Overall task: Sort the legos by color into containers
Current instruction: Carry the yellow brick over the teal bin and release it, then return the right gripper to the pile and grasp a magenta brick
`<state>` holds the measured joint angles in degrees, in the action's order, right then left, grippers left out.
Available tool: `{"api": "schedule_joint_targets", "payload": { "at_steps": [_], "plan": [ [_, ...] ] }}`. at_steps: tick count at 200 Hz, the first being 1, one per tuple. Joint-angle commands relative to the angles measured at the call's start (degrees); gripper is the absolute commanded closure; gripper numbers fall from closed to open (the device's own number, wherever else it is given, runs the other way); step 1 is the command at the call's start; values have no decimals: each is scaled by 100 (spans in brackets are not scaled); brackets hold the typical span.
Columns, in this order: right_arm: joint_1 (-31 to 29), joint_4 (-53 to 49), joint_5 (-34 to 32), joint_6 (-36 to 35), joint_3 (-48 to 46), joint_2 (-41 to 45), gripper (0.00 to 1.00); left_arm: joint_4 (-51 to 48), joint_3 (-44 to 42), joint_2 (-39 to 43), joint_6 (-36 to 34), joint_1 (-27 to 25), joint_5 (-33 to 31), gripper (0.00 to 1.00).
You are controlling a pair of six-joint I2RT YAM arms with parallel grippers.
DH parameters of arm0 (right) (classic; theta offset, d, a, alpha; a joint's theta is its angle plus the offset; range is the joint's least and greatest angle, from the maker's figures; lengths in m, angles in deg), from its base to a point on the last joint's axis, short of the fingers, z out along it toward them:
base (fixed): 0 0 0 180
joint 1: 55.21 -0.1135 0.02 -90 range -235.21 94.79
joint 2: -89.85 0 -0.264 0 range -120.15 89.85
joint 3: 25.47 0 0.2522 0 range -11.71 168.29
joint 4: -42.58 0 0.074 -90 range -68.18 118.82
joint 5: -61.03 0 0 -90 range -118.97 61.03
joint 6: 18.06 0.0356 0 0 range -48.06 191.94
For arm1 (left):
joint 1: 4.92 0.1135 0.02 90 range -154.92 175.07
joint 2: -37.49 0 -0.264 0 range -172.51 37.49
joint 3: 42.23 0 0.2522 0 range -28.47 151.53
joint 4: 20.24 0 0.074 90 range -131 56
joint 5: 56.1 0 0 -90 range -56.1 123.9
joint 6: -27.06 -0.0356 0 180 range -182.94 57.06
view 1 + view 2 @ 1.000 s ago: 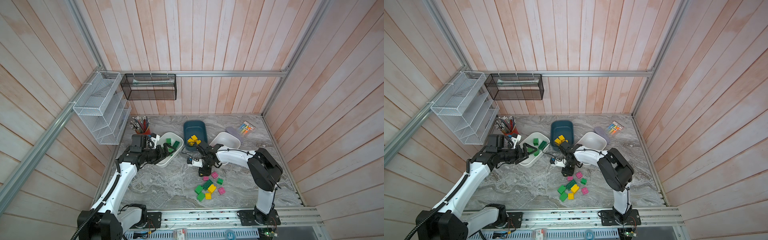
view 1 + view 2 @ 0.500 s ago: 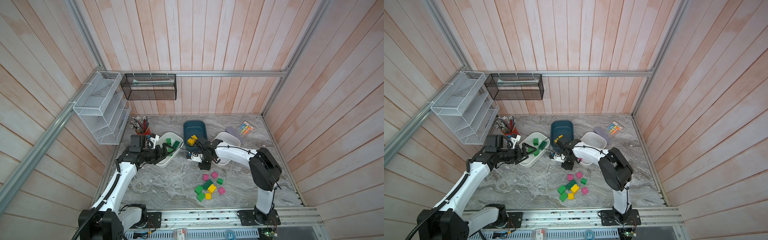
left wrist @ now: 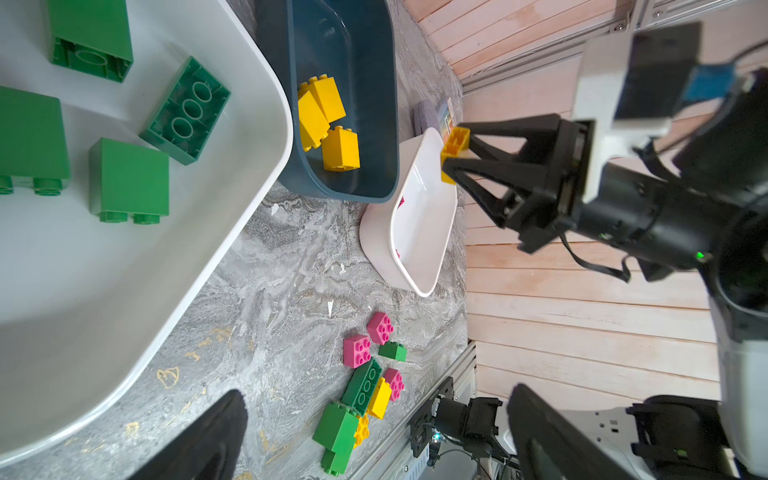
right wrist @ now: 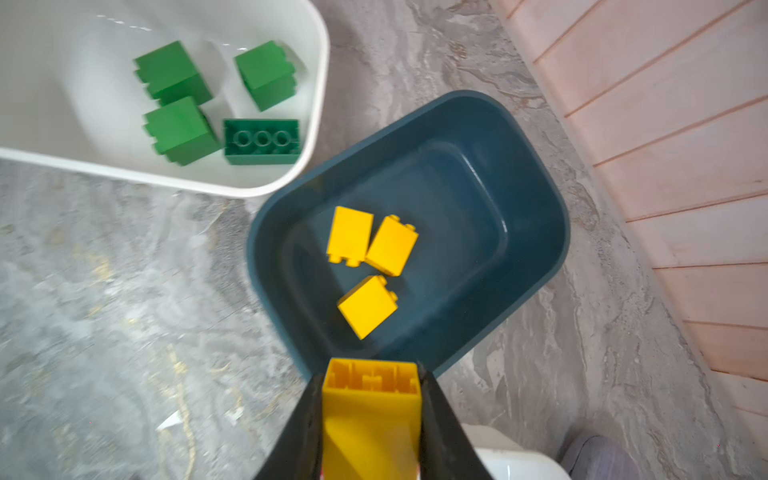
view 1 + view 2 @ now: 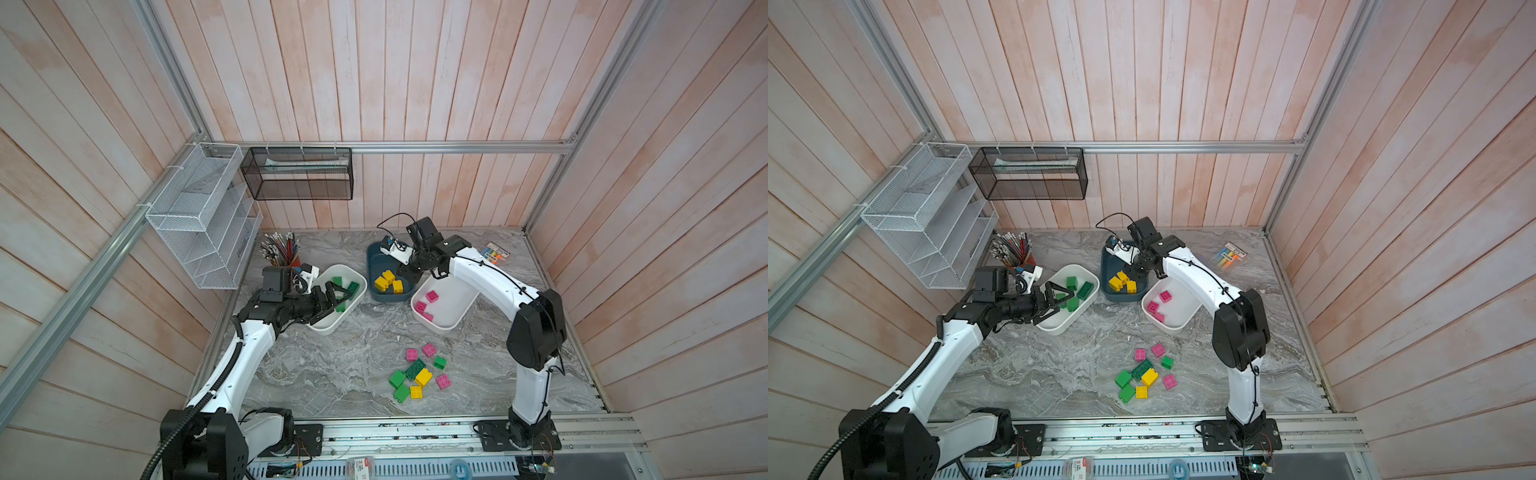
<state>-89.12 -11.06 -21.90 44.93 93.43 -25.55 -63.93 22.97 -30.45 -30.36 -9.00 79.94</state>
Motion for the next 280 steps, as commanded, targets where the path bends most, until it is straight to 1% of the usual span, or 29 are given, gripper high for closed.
{"api": "schedule_joint_targets", "payload": {
  "at_steps": [1, 31, 54, 72, 81, 95, 103, 123, 139, 151, 171, 199, 235, 255, 280],
  "plan": [
    [161, 26, -51, -46, 451, -679, 74, 221, 274, -88, 67, 30, 65, 0],
    [239, 152, -174, -190, 1017, -1346, 74, 265, 371, -163, 109, 30, 42, 0],
    [261, 390, -61, -133, 1285, -1706, 74, 247, 418, -209, 118, 30, 30, 0],
    [258, 323, -39, -78, 1530, -1985, 72, 212, 441, -202, 108, 31, 22, 0],
    [257, 242, -48, -78, 1647, -2106, 68, 197, 458, -202, 108, 30, 13, 0],
    [256, 6, -121, -104, 1840, -2197, 53, 177, 485, -202, 111, 30, 19, 0],
    [256, -95, -117, -90, 1883, -2149, 47, 135, 496, -202, 92, 31, 17, 0],
    [271, -121, 162, 19, 1709, -1689, 40, 7, 559, -187, 12, 30, 7, 0],
    [264, -27, 566, 61, 1270, -1063, 36, -47, 550, -161, -30, 30, 5, 0],
    [263, -39, 966, 54, 878, -597, 34, -91, 541, -152, -68, 30, 8, 0],
    [145, -118, 1422, -14, 2, 224, 31, -144, 536, -141, -154, 30, 3, 0],
    [-234, -4, 1415, -213, -1594, 1456, 29, -163, 528, -142, -198, 49, 48, 0],
    [-651, 106, 1493, 1, -3163, 2644, 28, -153, 378, -70, -224, 78, 117, 0],
    [-1016, 197, 1288, -115, -3927, 2962, 25, -135, 295, -37, -223, 82, 149, 0],
    [-1349, 134, 1171, -234, -4313, 2900, 24, -196, 318, -13, -284, 92, 143, 0]
  ]
}}
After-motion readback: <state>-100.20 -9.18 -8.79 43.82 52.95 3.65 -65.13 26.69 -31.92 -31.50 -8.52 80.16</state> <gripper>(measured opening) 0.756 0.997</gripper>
